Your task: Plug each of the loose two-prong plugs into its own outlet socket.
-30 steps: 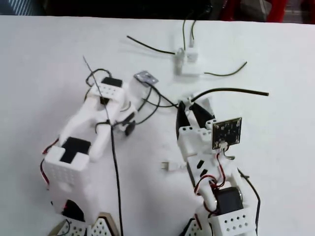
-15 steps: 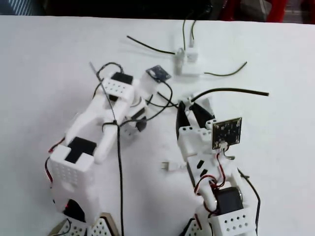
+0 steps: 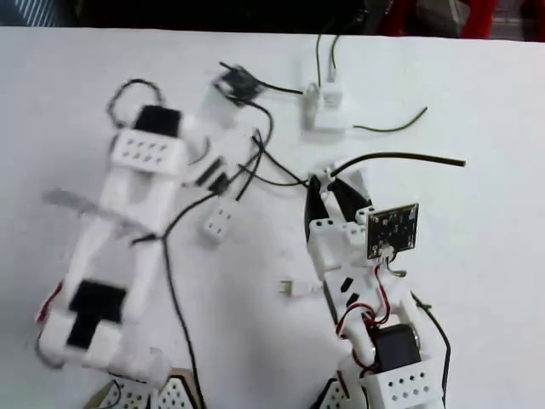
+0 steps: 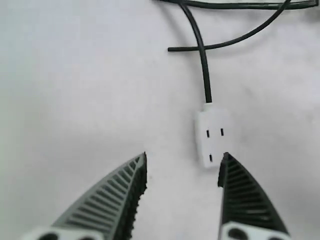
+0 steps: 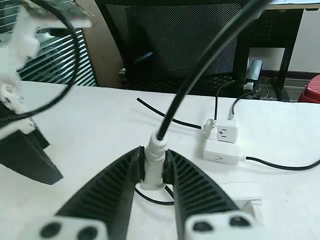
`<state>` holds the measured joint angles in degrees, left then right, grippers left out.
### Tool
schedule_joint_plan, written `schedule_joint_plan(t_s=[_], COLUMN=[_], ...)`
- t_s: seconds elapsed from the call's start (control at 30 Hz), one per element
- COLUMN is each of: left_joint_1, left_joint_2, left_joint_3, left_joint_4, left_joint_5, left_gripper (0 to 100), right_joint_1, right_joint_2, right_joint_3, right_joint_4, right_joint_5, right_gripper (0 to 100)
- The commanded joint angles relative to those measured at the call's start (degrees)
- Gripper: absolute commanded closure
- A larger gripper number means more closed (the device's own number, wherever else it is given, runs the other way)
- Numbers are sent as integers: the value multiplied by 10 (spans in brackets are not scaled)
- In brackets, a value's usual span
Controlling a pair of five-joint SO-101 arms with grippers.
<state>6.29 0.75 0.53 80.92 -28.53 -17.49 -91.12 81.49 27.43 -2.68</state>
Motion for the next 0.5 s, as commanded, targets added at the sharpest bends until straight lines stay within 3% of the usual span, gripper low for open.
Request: schedule_joint_plan(t_s=[0.0, 0.1, 0.2, 0.33, 0.47], left_joint_1=[-46, -87, -122, -134, -146], left_joint_2=[-179, -262, -340, -423, -482], left_joint_3=[95, 196, 316, 462, 546], left_joint_4=[-6, -44, -121, -243, -305], left_joint_5=[5, 46, 88, 117, 193], left_gripper=[761, 762, 759, 759, 759], right_joint_1=[1, -16, -90, -187, -236], right_joint_2=[-4, -3, -3, -3, -2], right_joint_3=[-5, -5, -6, -6, -7], right_joint_4=[-10, 0, 37, 78, 89], right_joint_5=[6, 17, 68, 113, 142], right_gripper=[981, 981, 981, 981, 981])
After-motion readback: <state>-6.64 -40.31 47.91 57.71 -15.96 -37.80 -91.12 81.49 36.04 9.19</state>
